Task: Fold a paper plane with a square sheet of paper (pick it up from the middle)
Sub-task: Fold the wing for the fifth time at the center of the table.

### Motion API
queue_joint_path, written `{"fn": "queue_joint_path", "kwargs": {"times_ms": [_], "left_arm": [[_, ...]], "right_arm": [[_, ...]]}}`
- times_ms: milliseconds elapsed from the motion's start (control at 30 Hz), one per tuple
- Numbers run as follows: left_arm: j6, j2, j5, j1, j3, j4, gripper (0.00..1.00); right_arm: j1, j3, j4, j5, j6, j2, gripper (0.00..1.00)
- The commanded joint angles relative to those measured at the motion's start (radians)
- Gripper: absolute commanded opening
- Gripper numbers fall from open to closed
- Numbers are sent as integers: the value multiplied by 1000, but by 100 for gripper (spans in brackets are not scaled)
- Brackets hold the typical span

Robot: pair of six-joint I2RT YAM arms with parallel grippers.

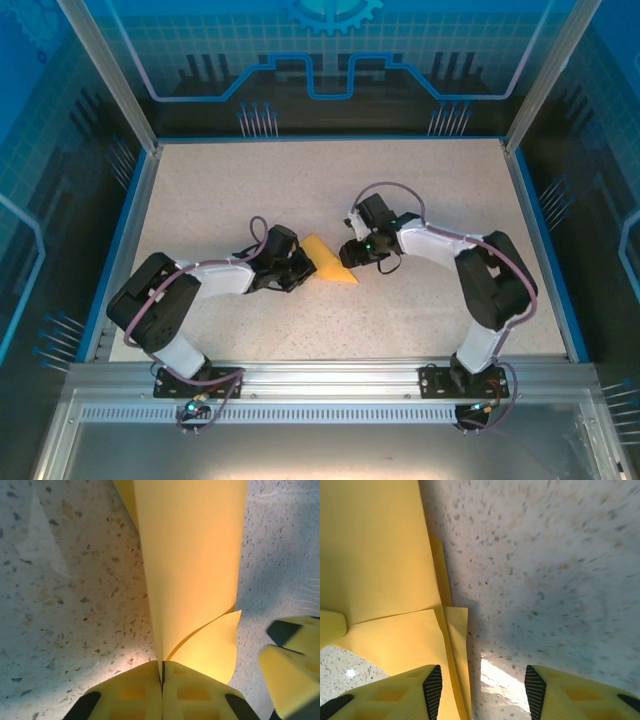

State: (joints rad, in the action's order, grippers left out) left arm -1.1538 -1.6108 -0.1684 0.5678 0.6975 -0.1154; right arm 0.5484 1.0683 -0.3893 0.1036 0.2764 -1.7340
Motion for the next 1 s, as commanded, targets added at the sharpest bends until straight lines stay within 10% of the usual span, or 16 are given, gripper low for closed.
{"fn": "queue_joint_path", "kwargs": {"times_ms": [0, 333, 967], "left_arm": [[43, 32, 30, 5, 57, 118, 6], [84, 22, 6, -43, 161, 270, 7], [47, 27, -36, -81, 165, 281, 5]], "right_arm": [[54, -50, 56, -114, -80, 88, 51], [229, -149, 266, -146, -301, 99, 49], [258, -183, 516, -104, -395, -51, 41]]}}
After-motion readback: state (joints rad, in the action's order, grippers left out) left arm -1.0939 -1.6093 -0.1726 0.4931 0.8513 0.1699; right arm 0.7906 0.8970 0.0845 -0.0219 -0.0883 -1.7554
